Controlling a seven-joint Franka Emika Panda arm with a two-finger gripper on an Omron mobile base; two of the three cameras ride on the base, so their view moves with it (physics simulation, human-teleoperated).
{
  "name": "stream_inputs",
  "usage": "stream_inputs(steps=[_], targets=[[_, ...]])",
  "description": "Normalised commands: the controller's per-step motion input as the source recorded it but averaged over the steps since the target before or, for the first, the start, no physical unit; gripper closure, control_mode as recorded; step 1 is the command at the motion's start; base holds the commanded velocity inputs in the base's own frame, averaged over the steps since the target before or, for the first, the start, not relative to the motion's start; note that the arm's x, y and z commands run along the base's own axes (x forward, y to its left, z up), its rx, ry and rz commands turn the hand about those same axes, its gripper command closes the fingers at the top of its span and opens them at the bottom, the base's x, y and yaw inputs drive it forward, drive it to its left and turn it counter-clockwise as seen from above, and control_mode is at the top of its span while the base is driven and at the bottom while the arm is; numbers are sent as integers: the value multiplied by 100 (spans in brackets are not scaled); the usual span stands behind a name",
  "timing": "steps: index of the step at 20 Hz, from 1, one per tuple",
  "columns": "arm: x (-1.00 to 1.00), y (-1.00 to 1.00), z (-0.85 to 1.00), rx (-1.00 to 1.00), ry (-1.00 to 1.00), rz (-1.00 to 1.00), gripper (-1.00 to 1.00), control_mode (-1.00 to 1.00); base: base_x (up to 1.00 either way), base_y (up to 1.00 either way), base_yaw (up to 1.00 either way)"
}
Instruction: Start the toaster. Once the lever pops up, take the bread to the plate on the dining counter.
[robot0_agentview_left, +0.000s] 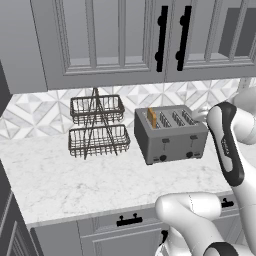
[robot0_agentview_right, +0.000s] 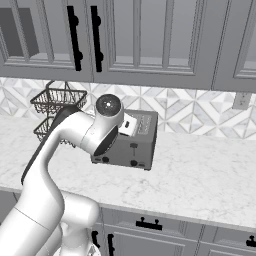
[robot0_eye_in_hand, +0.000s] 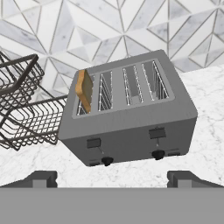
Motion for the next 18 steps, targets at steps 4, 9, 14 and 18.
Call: stream_inputs(steps=[4, 9, 14, 18], targets=[[0, 0, 0, 0, 0, 0, -100, -100, 0, 0, 0], [0, 0, 0, 0, 0, 0, -100, -100, 0, 0, 0], [0, 0, 0, 0, 0, 0, -100, -100, 0, 0, 0], [0, 0, 0, 0, 0, 0, -100, -100, 0, 0, 0]])
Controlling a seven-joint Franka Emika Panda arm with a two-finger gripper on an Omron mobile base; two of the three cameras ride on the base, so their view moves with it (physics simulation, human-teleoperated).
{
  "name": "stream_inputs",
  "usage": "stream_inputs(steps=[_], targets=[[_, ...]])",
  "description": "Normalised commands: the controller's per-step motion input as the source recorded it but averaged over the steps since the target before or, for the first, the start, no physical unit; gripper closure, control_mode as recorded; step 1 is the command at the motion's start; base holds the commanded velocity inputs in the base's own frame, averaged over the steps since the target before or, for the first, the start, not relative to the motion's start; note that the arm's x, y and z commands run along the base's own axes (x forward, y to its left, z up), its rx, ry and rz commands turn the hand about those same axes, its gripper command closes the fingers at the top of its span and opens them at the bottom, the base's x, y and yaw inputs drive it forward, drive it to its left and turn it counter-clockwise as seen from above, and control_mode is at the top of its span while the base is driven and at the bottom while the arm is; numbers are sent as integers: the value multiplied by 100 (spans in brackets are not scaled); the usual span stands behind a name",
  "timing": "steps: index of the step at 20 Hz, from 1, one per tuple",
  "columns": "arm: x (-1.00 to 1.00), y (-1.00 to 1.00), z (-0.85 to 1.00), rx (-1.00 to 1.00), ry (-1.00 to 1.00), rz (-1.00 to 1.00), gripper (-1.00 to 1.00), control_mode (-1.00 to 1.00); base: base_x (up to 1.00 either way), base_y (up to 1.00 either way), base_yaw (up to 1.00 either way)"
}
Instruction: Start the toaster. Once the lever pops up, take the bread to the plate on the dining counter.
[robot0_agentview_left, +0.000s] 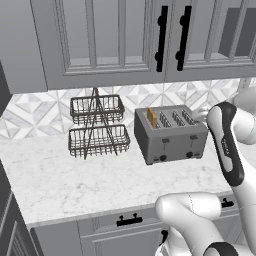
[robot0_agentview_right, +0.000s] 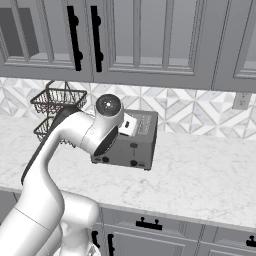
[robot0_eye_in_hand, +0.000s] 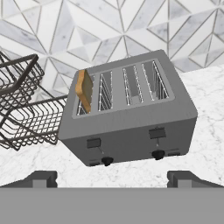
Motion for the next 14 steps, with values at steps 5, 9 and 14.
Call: stream_inputs(steps=[5, 9, 14], targets=[[0, 0, 0, 0, 0, 0, -100, -100, 0, 0, 0], [0, 0, 0, 0, 0, 0, -100, -100, 0, 0, 0], [0, 0, 0, 0, 0, 0, -100, -100, 0, 0, 0]])
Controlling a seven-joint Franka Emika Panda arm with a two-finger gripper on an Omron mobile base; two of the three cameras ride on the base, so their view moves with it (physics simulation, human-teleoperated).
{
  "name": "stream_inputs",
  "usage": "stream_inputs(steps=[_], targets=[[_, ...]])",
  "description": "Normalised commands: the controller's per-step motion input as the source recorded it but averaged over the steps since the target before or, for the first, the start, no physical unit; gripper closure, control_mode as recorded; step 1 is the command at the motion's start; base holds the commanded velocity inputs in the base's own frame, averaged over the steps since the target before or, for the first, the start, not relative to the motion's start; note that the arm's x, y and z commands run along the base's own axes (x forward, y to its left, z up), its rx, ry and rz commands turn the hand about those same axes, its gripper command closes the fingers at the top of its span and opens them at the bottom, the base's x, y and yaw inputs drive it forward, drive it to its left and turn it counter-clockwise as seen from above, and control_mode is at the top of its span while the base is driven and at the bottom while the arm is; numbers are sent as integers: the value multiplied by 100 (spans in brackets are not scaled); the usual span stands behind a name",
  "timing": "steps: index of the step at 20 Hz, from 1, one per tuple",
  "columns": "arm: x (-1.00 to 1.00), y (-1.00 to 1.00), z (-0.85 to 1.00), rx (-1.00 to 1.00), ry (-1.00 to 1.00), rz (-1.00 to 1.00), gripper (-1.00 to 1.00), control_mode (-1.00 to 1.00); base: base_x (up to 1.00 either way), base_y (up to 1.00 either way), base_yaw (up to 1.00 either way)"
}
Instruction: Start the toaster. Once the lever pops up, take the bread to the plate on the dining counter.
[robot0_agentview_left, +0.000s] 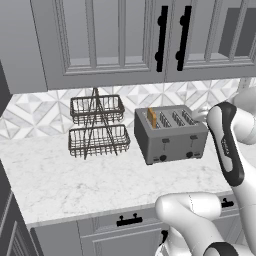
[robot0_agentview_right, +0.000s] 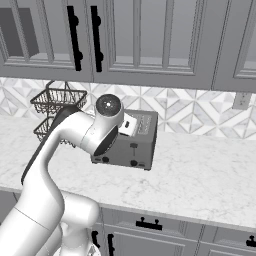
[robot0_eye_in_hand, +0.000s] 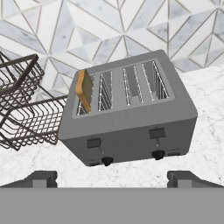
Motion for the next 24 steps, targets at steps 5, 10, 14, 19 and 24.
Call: stream_inputs(steps=[5, 10, 14, 19, 24], targets=[[0, 0, 0, 0, 0, 0, -100, -100, 0, 0, 0], [0, 0, 0, 0, 0, 0, -100, -100, 0, 0, 0], [0, 0, 0, 0, 0, 0, -100, -100, 0, 0, 0], [0, 0, 0, 0, 0, 0, -100, -100, 0, 0, 0], [0, 0, 0, 0, 0, 0, -100, -100, 0, 0, 0]])
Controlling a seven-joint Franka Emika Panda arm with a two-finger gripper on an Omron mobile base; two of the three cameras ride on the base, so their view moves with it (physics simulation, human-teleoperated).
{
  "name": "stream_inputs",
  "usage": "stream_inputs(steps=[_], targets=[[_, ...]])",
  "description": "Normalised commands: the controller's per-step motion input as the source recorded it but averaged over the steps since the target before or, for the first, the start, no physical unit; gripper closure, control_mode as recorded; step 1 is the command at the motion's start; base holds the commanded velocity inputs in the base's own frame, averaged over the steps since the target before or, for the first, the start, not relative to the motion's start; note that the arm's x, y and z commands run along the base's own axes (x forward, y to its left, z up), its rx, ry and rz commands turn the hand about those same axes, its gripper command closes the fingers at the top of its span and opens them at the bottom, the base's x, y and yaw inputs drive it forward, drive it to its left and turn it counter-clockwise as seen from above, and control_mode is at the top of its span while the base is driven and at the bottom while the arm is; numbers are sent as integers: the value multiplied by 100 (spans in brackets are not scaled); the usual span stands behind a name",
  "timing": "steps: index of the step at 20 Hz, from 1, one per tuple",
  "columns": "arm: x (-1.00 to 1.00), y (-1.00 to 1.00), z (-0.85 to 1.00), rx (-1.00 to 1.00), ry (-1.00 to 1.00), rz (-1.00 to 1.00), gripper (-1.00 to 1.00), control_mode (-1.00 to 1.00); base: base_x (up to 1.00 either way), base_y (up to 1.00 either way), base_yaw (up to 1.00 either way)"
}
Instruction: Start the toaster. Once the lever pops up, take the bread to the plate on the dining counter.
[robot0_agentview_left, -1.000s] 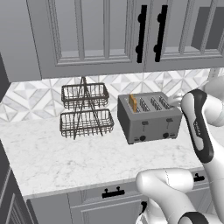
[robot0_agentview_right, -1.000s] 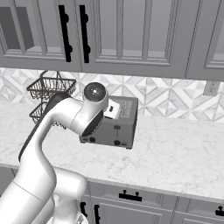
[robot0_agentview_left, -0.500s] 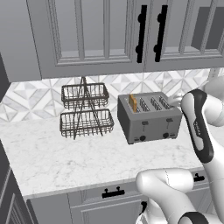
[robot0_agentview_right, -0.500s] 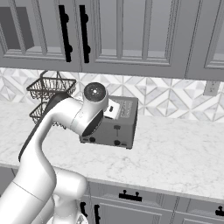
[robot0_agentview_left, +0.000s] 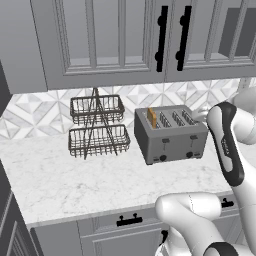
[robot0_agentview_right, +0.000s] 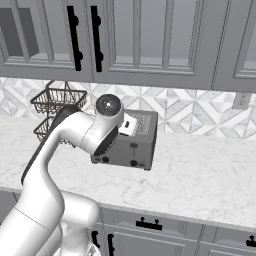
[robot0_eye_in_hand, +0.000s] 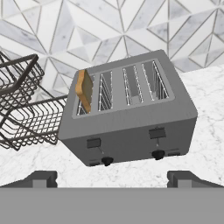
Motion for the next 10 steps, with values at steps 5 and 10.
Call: stream_inputs(steps=[5, 10], targets=[[0, 0, 0, 0, 0, 0, -100, -100, 0, 0, 0], [0, 0, 0, 0, 0, 0, -100, -100, 0, 0, 0]])
